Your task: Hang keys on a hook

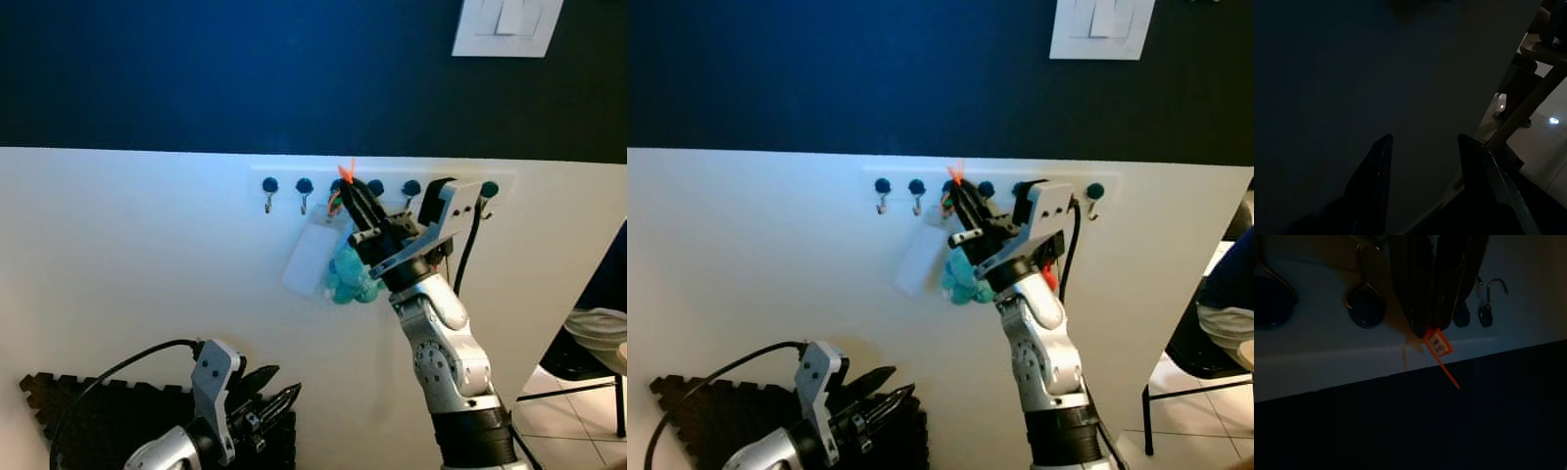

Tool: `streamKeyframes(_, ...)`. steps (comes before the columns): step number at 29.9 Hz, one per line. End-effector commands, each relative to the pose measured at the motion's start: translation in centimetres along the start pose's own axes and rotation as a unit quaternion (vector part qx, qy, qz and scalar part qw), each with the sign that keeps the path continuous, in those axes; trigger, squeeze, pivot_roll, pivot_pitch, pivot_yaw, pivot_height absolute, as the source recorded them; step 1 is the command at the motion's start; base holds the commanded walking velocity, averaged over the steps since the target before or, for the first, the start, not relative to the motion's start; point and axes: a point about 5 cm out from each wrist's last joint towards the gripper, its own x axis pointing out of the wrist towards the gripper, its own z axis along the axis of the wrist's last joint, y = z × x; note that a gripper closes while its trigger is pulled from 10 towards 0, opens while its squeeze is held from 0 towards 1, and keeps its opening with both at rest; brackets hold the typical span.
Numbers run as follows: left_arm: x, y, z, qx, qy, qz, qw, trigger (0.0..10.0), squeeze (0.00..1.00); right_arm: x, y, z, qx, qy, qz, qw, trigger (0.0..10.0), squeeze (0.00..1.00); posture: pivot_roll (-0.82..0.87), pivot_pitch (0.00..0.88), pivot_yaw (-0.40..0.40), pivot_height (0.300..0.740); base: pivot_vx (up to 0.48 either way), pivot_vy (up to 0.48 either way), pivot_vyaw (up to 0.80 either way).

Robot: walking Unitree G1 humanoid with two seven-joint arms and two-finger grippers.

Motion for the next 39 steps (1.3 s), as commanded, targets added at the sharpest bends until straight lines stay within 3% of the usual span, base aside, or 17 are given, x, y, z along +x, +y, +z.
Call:
streamKeyframes(1,-0.1,-0.2,0.0,-0.003,0.002,-0.003,1.000,10.0,0.00,-0.9,-1.1,0.0,-0.006,0.004,-0.029,1.000,10.0,0.00,0.09,0.045,-0.001,0.740,0.000,0.000,0.00)
streamKeyframes(13,-0.1,-0.4,-0.2,-0.002,0.007,-0.009,1.000,10.0,0.00,-4.1,-1.8,-0.8,-0.015,0.036,-0.058,0.998,10.0,0.00,0.09,0.048,0.004,0.740,0.000,0.000,0.00)
streamKeyframes(39,-0.1,-0.5,-0.2,0.003,0.011,-0.009,1.000,10.0,0.00,-6.3,-0.8,-2.4,0.009,0.082,-0.063,0.995,10.0,0.00,0.09,0.049,0.002,0.740,0.000,0.000,0.00)
